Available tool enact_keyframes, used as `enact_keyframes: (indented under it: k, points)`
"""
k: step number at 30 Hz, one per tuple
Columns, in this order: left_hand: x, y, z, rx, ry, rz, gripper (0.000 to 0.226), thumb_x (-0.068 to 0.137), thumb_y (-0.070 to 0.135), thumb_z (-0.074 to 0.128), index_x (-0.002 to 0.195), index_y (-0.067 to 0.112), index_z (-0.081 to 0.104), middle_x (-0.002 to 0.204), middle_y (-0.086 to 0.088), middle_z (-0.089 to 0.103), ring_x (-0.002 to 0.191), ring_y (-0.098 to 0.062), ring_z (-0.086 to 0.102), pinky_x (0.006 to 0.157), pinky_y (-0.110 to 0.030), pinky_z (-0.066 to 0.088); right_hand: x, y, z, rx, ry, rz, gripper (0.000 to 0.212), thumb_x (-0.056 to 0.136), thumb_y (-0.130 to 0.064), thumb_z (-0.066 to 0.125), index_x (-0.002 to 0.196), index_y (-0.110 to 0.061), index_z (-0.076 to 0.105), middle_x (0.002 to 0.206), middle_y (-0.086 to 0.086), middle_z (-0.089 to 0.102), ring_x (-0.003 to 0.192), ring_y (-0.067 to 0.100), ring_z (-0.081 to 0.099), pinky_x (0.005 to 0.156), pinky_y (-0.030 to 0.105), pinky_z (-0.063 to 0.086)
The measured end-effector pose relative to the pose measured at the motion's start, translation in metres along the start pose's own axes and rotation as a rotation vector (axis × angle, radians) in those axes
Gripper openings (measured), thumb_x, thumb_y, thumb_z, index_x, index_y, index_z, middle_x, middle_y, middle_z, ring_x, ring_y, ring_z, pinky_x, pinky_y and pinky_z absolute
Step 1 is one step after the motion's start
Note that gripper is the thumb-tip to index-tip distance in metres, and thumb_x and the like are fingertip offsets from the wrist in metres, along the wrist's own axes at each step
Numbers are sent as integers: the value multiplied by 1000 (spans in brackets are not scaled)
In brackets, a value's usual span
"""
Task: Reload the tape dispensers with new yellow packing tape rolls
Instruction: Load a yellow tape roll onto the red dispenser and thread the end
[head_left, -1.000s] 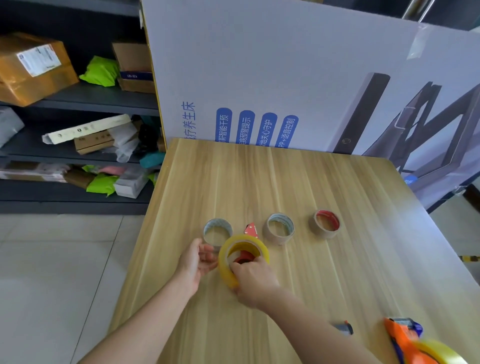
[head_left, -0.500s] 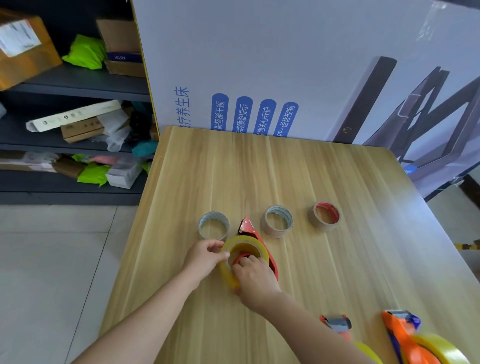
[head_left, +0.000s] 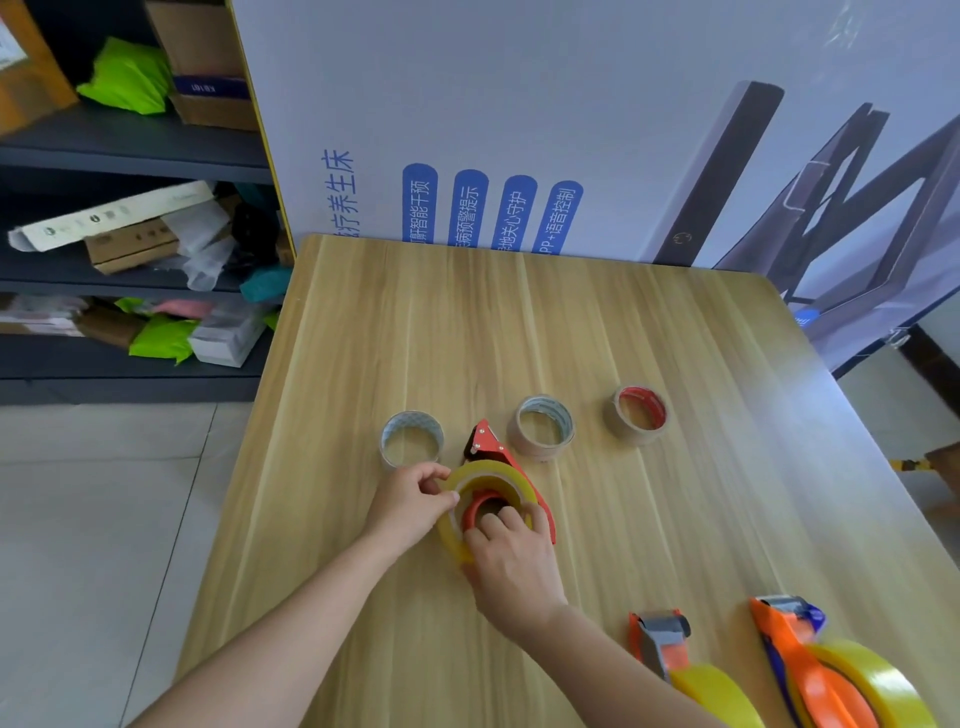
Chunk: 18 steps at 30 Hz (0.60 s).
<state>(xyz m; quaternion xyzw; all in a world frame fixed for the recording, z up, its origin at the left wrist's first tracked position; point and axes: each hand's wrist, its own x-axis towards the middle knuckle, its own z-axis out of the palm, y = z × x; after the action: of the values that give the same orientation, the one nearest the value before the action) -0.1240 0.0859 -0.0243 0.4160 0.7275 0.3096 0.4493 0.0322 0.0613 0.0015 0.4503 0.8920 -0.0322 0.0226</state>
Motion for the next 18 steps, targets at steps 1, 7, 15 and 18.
enact_keyframes:
  k: [1, 7, 15, 18]
  points:
    - [1, 2, 1, 36, -14, 7, 20, 78, 22, 74, 96, 25, 66, 80, 5, 59, 72, -8, 55, 64, -21, 44, -2, 2, 0, 7, 18, -1, 28, 48, -41, 87, 65, -27, 69, 60, -10, 57, 63, 15, 59, 82, 41, 57]
    - [1, 3, 11, 199, 21, 55, 9, 78, 21, 70, 84, 21, 63, 88, -5, 63, 73, -17, 57, 62, -28, 44, -6, 18, -6, 425, 274, 134, 19, 85, -30, 62, 81, -12, 57, 82, 1, 56, 76, 20, 50, 69, 30, 45]
    - [1, 10, 10, 277, 28, 72, 11, 78, 25, 70, 88, 24, 64, 91, 3, 58, 79, -13, 57, 59, -23, 43, -1, 51, 1, 356, 9, 624, 26, 93, -26, 51, 118, -23, 57, 116, -1, 54, 107, 21, 51, 85, 31, 46]
    - [2, 14, 10, 295, 4, 103, 12, 79, 24, 71, 89, 23, 66, 92, 3, 59, 82, -14, 58, 65, -26, 47, 4, 59, 1, 422, -31, 712, 26, 95, -23, 47, 118, -25, 61, 105, -1, 52, 96, 19, 53, 72, 30, 49]
